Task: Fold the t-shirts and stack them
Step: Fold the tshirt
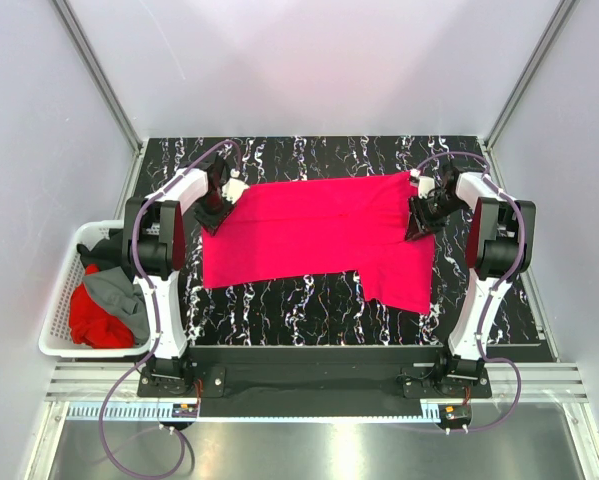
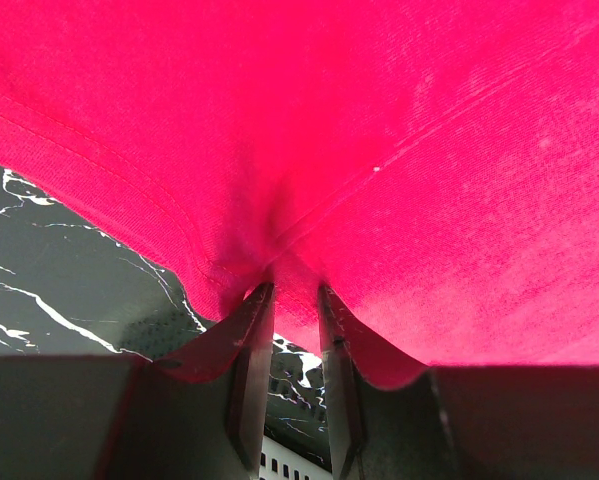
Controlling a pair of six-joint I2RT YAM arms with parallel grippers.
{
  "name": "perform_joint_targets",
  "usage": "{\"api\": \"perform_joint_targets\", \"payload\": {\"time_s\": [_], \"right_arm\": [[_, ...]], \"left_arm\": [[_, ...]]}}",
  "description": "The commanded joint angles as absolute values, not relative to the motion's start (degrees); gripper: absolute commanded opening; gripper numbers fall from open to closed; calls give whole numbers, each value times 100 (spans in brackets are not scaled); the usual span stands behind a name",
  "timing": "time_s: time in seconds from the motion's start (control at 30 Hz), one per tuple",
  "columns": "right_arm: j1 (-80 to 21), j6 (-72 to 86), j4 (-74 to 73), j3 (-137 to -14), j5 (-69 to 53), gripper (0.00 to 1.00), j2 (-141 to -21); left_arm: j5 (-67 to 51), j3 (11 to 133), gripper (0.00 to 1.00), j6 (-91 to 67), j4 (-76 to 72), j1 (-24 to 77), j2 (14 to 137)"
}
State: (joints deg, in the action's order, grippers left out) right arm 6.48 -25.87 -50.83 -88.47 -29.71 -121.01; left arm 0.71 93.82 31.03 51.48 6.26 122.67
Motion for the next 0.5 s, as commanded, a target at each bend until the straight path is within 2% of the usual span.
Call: {"api": "perform_joint_targets", "payload": {"time_s": [0.0, 0.07, 0.17, 0.2, 0.3, 0.47], "right_arm": [[703, -2654, -4992, -9035, -3146, 40, -12094], [703, -2672, -4966, -9053, -3146, 40, -12094], [703, -2628, -4983, -9105, -3164, 33, -12146], [712, -2619, -4983, -9105, -3190, 22, -12146], [712, -2610, -5001, -9053, -3226, 3, -12076], [721, -2663, -5124, -8886, -3226, 0, -11735]], "left_arm": [[229, 9387, 29, 3164, 5230, 589, 12059], [229, 9387, 29, 3155, 5230, 589, 12076], [220, 9413, 29, 3146, 5238, 589, 12094], [220, 9413, 29, 3138, 5238, 598, 12094], [220, 9404, 29, 3138, 5238, 589, 12085], [185, 9396, 28, 3138, 5247, 589, 12103]]}}
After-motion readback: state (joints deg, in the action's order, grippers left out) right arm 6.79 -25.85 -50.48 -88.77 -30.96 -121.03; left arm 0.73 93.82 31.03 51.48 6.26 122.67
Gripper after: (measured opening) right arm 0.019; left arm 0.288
